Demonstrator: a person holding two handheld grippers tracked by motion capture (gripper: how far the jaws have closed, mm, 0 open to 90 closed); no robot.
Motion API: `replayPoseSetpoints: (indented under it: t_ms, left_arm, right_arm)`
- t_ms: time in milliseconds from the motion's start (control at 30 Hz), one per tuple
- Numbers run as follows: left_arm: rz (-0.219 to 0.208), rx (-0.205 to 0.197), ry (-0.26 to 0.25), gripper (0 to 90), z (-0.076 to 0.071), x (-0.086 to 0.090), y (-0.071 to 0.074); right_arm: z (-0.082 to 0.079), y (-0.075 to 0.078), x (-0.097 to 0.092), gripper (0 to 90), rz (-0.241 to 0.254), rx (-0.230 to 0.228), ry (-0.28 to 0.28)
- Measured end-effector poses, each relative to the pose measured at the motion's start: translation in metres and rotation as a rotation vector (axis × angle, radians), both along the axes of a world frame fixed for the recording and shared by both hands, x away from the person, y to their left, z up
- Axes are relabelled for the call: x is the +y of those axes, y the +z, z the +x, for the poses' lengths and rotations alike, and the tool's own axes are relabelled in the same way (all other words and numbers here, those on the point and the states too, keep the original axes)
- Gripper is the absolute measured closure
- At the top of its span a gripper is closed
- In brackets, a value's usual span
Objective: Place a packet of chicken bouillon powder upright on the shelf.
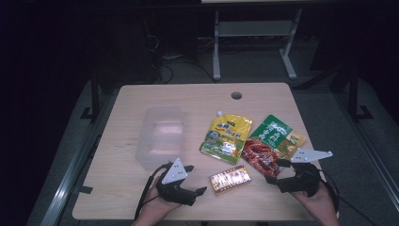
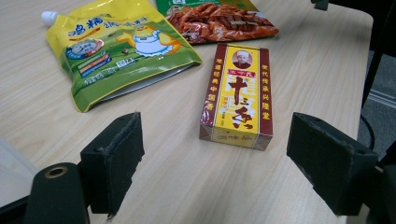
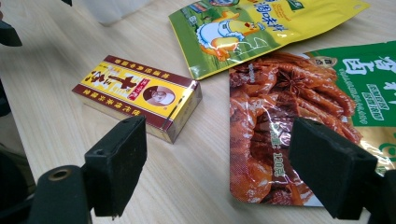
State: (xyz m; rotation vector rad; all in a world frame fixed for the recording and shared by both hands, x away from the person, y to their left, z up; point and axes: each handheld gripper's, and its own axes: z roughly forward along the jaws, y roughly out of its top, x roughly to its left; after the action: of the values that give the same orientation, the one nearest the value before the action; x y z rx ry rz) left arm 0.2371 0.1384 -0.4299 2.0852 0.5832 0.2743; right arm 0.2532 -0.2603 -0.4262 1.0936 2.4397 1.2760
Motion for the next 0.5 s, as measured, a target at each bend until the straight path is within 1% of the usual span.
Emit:
replayPoseSetpoints:
  t_ms: [100,133,267,367,400,500]
  left_arm:
    - [0.0,-0.003,0.004,18.2,0.0005,0.0012,0.0007]
    - [-0.007,-0.001,0.008,18.2,0.0008,0.002,0.0009]
    - [-0.001,-0.002,0.014,18.5,0.001,0.004,0.0005]
    - [-0.003,-0.003,0.016,19.1,0.0008,0.0046,0.0012]
    - [-0.005,-0.004,0.017,19.1,0.0007,0.0043,0.0022]
    - [-0.001,-0.008,0.014,19.1,0.0006,0.0025,0.0039]
  right_arm:
    - [0.001,-0.0012,0.0001,18.8,-0.004,-0.001,0.003]
    - [0.0006,-0.0012,-0.0001,18.7,0.002,0.005,-0.003]
    - [0.0011,-0.0017,0.001,18.4,-0.001,0.009,-0.001]
    - [0.0013,-0.0017,0.0026,17.9,-0.004,0.011,0.002]
    - [0.0009,-0.0011,0.0038,17.9,-0.005,0.017,-0.003]
    - [0.0018,0.0002,0.0068,17.2,-0.009,0.011,0.001]
